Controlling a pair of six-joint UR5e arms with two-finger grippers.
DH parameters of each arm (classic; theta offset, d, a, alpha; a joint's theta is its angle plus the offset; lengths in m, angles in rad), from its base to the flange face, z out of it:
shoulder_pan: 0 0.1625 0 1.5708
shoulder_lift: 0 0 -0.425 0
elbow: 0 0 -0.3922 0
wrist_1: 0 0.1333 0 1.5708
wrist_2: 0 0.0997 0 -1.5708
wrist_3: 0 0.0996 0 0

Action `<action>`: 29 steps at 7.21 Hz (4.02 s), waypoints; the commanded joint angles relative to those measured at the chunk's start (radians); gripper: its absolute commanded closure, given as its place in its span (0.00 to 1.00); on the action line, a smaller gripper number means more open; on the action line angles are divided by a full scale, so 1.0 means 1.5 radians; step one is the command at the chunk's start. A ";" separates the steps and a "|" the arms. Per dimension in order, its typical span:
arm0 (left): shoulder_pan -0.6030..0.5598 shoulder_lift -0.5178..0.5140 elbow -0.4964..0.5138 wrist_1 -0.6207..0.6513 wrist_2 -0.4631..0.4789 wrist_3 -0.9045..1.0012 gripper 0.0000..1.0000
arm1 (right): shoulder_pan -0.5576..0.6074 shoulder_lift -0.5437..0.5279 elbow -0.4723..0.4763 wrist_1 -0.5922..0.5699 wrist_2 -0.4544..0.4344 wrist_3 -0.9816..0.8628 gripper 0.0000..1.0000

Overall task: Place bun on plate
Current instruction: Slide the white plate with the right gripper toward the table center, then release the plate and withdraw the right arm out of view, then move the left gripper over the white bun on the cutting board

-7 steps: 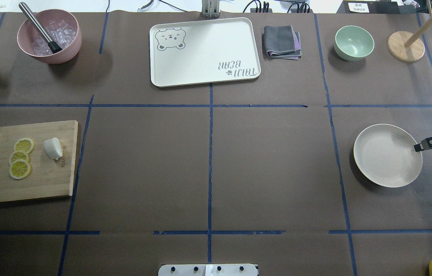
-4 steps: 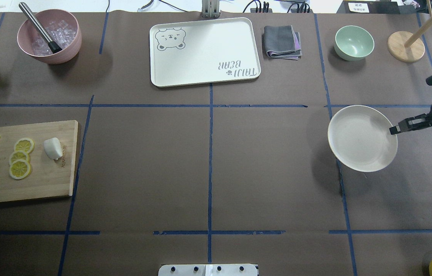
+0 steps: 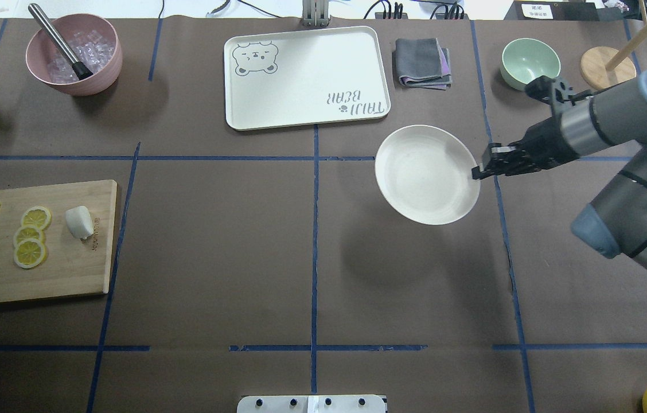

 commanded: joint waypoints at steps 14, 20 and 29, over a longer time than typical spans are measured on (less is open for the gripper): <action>0.011 -0.003 -0.026 0.002 -0.002 -0.005 0.00 | 0.110 0.068 0.070 -0.521 -0.027 -0.371 0.00; 0.011 -0.100 0.009 0.002 -0.097 -0.121 0.00 | 0.413 -0.144 0.057 -0.649 -0.025 -0.980 0.00; 0.447 -0.142 -0.022 -0.227 0.104 -0.666 0.00 | 0.492 -0.295 0.126 -0.648 -0.026 -0.947 0.00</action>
